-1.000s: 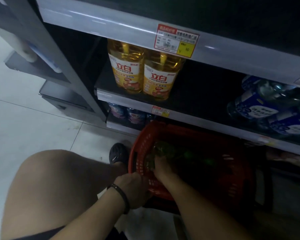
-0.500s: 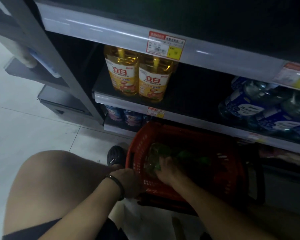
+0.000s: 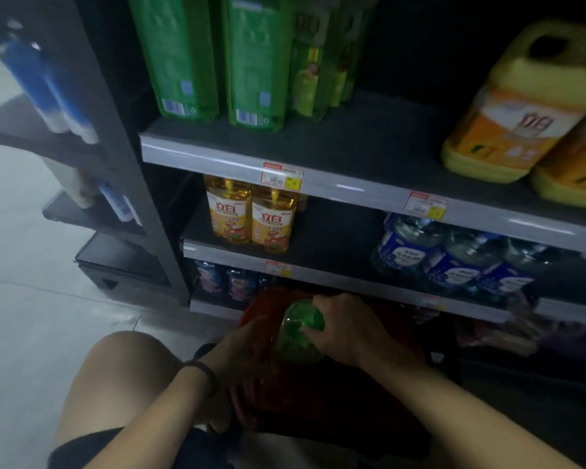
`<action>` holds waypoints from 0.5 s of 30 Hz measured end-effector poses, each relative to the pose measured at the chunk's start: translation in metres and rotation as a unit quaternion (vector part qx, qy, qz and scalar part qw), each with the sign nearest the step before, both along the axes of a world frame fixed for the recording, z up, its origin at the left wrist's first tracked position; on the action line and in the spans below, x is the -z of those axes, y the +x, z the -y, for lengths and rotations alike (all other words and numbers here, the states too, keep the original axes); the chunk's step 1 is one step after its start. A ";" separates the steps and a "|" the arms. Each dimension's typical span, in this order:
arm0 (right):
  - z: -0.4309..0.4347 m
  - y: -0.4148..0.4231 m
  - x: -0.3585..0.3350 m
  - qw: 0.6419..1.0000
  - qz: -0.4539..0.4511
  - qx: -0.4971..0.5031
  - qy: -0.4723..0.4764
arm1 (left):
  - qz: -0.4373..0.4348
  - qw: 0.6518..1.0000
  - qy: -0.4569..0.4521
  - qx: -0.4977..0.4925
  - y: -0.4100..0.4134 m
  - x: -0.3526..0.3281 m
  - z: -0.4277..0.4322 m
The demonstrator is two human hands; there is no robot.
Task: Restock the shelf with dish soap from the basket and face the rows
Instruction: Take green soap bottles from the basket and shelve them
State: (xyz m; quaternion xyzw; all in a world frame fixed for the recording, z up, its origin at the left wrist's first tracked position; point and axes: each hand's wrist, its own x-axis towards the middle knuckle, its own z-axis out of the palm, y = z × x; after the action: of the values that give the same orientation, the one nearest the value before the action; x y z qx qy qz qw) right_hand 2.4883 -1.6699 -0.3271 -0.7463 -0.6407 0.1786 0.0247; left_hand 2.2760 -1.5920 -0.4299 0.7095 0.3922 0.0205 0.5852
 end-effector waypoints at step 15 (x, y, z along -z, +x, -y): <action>-0.016 0.005 -0.202 0.983 -0.129 0.008 0.133 | 0.273 0.952 0.073 -0.119 0.016 -0.158 -0.007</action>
State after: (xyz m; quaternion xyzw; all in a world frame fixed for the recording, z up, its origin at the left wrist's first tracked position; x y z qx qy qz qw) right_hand 2.4934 -1.6535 -0.1250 -0.7124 -0.6441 0.1862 0.2073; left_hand 2.2915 -1.5853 -0.2720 0.6654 0.2967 0.3117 0.6100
